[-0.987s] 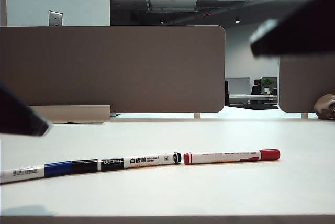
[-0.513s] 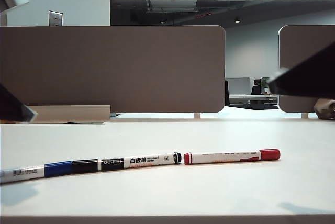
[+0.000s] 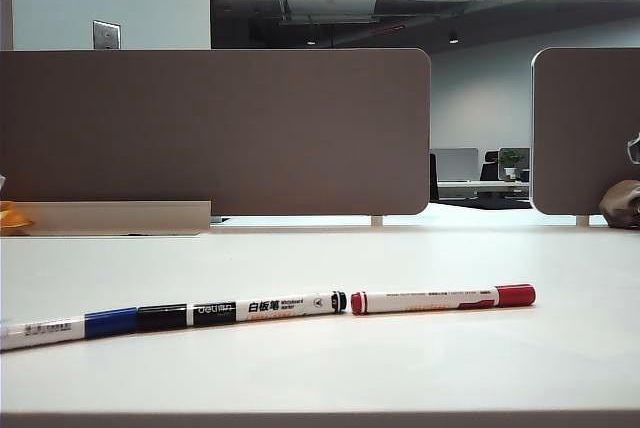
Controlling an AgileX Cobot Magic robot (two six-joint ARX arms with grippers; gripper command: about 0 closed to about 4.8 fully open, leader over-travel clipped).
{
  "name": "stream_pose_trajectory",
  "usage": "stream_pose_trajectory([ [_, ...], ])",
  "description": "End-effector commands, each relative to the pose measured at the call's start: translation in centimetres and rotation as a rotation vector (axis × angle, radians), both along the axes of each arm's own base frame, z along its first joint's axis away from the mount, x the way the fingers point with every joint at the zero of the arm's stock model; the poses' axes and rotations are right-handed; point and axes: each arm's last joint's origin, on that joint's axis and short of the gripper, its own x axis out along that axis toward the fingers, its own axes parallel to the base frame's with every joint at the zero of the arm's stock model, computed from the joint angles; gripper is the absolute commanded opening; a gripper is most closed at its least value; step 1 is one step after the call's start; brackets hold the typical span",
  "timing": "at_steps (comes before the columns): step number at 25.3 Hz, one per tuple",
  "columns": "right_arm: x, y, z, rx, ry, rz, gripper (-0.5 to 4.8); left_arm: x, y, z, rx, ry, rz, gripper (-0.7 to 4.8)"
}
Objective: Pick up the markers one by one and line them up horizontally in a straight line on the table.
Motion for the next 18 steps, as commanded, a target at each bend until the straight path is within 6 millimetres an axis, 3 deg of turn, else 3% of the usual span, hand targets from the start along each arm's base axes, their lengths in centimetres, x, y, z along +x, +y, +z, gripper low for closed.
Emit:
stream_pose_trajectory([
  [1,0.39,-0.99,0.21,0.082,-0.015,-0.01,-0.01,0.2,0.25,0.36,-0.021,-0.035,-0.007,-0.06],
  [9,0.46,-1.45,-0.2,0.098,0.037,0.017,-0.01,0.26,0.28,0.45,-0.026,-0.05,-0.009,-0.06],
  [18,0.49,-1.83,-0.75,0.066,0.081,-0.112,-0.01,0.19,0.39,0.12,-0.007,-0.021,0.022,-0.05],
])
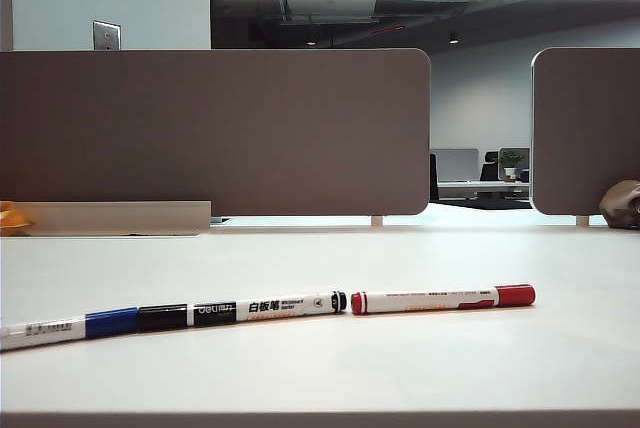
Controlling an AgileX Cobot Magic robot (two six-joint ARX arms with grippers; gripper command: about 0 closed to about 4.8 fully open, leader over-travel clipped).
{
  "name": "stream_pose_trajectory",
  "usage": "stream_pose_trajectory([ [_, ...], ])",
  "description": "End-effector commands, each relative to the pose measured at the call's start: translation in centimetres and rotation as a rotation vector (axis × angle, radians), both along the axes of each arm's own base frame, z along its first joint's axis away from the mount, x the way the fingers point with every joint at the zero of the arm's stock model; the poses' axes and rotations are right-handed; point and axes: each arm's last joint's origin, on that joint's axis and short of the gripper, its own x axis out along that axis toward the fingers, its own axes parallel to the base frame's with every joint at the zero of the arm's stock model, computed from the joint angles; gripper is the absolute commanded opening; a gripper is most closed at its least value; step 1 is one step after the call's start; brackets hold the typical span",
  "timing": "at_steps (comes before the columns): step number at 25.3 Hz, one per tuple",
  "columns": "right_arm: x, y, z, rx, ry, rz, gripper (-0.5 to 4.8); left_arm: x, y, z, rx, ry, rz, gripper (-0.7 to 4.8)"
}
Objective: Pick up the markers one by one and line them up horizontally in a straight line on the table.
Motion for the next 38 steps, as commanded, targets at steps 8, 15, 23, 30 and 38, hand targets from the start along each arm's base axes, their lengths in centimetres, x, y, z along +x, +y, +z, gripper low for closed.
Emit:
stream_pose_trajectory([
  [8,0.0,0.0,-0.2,0.002,-0.001,-0.014,-0.01,0.0,0.0,0.1,-0.001,-0.008,0.002,-0.04],
  [15,0.0,0.0,-0.2,0.002,-0.001,-0.014,-0.01,0.0,0.0,0.1,-0.001,-0.009,0.001,-0.04],
  [23,-0.7,-0.3,1.2,0.035,-0.139,-0.023,-0.01,-1.4,0.3,1.1,-0.036,-0.153,0.0,-0.05],
  [30,-1.2,-1.2,2.2,0.051,-0.246,-0.097,-0.01,-1.8,1.0,0.7,-0.039,-0.191,0.053,-0.05],
  [38,-1.7,-1.7,2.7,0.059,-0.321,-0.14,-0.01,-2.6,1.3,-0.9,-0.047,-0.232,0.06,-0.05],
])
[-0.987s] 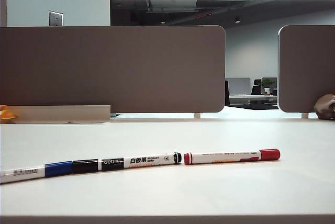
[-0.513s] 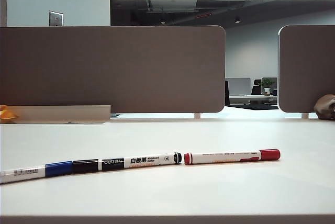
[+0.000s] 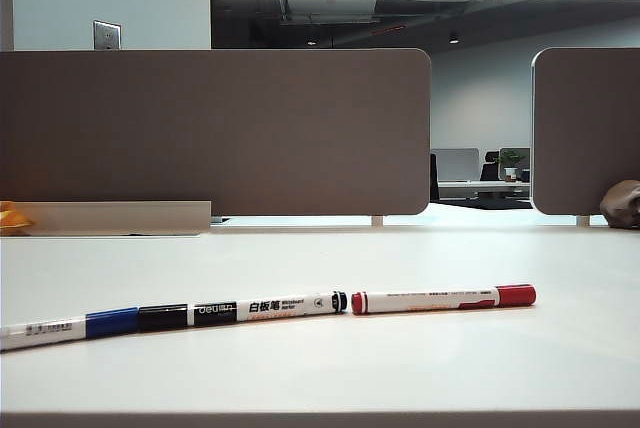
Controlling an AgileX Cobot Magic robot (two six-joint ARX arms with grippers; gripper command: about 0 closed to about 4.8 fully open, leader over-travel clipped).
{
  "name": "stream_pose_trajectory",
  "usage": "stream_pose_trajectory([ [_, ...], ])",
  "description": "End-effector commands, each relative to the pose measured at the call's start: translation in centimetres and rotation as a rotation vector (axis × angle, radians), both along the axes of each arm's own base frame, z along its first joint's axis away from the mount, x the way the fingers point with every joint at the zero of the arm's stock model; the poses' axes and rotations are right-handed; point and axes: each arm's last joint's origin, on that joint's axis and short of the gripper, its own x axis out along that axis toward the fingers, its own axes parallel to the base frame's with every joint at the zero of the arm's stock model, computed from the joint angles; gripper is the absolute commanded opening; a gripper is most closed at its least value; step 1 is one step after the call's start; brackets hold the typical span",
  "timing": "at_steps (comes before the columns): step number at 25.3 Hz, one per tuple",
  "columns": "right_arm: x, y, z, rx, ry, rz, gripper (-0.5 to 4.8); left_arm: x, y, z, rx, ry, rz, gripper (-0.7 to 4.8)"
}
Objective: Pick up the markers one by one and line them up horizontally in a straight line on the table.
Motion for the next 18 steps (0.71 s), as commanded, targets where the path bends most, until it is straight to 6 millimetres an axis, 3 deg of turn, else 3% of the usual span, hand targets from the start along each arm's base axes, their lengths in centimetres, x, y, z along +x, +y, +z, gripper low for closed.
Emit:
stream_pose_trajectory([
  [1,0.0,-0.1,-0.1,0.005,-0.009,-0.014,-0.01,-0.2,0.1,0.1,-0.004,-0.028,0.003,-0.04],
  [11,-0.1,-0.1,0.1,0.008,-0.031,-0.014,-0.01,-0.9,0.7,0.4,-0.022,-0.149,0.053,-0.05],
  [18,-0.1,-0.9,0.1,0.006,-0.03,-0.087,-0.01,-0.8,1.6,-0.4,-0.01,-0.098,0.146,-0.05],
])
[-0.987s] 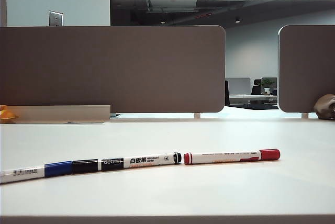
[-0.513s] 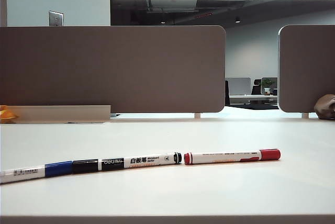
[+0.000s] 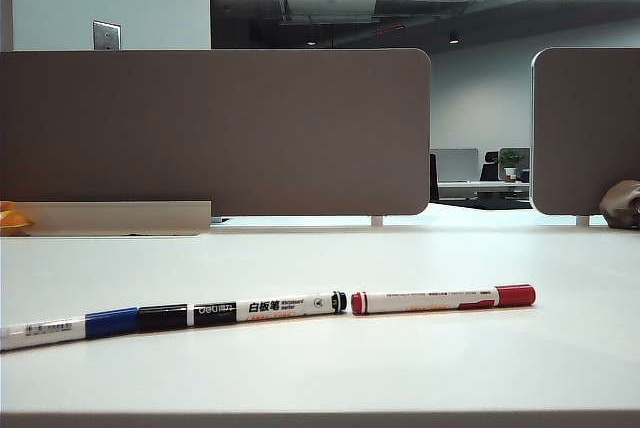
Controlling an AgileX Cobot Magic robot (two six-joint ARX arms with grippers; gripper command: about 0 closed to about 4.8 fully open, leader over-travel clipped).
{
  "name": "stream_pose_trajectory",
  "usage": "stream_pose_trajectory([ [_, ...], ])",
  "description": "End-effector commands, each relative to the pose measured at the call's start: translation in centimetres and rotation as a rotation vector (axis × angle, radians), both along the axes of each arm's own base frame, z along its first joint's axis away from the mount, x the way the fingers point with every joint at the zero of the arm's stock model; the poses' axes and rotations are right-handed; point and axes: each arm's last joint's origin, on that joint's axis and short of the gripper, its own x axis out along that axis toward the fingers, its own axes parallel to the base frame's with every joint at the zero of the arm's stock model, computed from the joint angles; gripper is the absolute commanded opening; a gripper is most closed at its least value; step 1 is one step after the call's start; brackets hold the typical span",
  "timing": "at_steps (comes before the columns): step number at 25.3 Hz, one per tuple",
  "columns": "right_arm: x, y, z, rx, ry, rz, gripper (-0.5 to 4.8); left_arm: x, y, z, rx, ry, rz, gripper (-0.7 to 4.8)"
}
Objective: Pick up the markers one by one and line them up horizontally in a straight line on the table.
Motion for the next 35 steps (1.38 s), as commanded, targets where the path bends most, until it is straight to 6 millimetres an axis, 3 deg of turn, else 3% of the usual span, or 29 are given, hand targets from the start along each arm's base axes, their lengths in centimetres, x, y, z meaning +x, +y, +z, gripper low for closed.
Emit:
stream_pose_trajectory([
  [1,0.1,-0.6,-0.1,0.004,-0.004,-0.059,-0.01,0.0,0.5,0.0,0.001,0.003,0.047,-0.04],
  [20,0.1,-1.0,-0.1,0.004,-0.002,-0.1,-0.01,0.0,0.7,0.0,0.0,0.002,0.07,-0.05],
  [27,0.1,-0.9,-2.6,-0.001,0.257,-0.093,-0.01,0.0,0.7,-0.3,0.002,0.036,0.07,-0.05],
  [35,0.1,-0.9,-2.9,-0.002,0.284,-0.093,-0.01,-0.1,0.7,-1.2,0.005,0.129,0.071,-0.05],
])
